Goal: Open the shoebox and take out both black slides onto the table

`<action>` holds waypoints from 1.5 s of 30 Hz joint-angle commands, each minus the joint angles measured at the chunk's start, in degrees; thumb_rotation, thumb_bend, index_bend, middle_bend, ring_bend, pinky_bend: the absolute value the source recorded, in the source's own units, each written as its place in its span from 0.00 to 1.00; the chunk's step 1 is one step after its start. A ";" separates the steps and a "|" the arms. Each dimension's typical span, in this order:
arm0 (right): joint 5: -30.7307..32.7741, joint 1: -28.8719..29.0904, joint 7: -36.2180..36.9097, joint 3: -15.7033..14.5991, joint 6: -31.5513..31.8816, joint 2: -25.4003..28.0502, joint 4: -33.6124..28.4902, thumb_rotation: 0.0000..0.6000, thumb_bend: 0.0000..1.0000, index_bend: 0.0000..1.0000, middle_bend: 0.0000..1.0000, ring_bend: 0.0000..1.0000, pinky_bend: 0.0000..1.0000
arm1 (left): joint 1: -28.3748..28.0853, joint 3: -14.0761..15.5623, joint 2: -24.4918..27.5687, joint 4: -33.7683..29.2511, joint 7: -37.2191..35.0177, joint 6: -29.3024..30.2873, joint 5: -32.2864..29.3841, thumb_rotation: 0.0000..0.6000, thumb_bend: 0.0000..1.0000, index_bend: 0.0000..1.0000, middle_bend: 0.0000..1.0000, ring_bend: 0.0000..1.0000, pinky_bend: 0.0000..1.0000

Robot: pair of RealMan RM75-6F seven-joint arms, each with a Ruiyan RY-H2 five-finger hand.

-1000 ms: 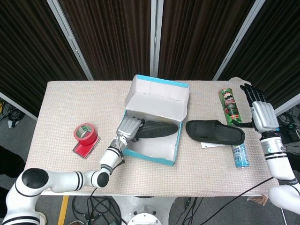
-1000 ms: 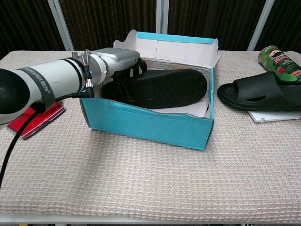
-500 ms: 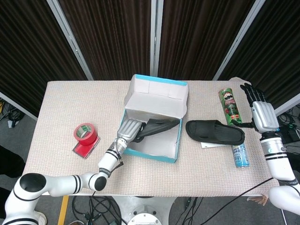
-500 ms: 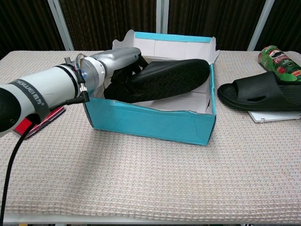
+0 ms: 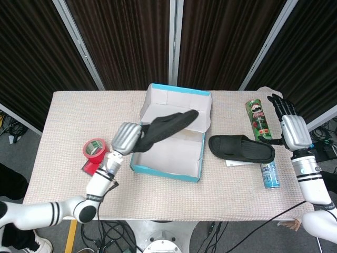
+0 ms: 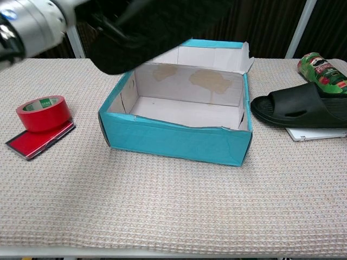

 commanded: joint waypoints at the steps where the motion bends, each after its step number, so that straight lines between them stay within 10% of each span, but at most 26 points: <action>1: -0.79 -0.55 0.00 -0.48 0.73 0.21 -0.41 1.00 0.00 0.00 0.00 0.00 0.00 | 6.28 -0.05 7.38 -3.14 -1.14 5.40 0.66 1.00 0.38 0.58 0.68 0.68 0.73; 19: -6.89 -4.48 -0.19 -3.67 6.87 1.01 -3.67 1.00 0.00 0.00 0.00 0.00 0.00 | 10.43 5.65 1.43 20.61 2.87 -5.54 -12.34 1.00 0.30 0.50 0.59 0.55 0.58; 28: -6.90 -5.51 0.56 -4.40 7.04 1.27 -3.27 1.00 0.00 0.00 0.00 0.00 0.00 | 9.29 5.72 4.62 15.17 7.01 -12.18 -18.10 1.00 0.03 0.11 0.19 0.12 0.29; 38: -9.00 -9.23 3.82 -7.21 9.51 2.05 -2.75 1.00 0.00 0.00 0.00 0.00 0.00 | 19.29 8.71 14.27 1.58 -0.49 2.29 -3.83 1.00 0.02 0.09 0.15 0.08 0.24; 45: -15.63 -12.46 10.22 -11.30 12.77 2.91 0.40 1.00 0.04 0.00 0.00 0.00 0.00 | 28.18 12.32 18.36 4.48 -5.16 14.56 5.39 1.00 0.02 0.14 0.16 0.08 0.22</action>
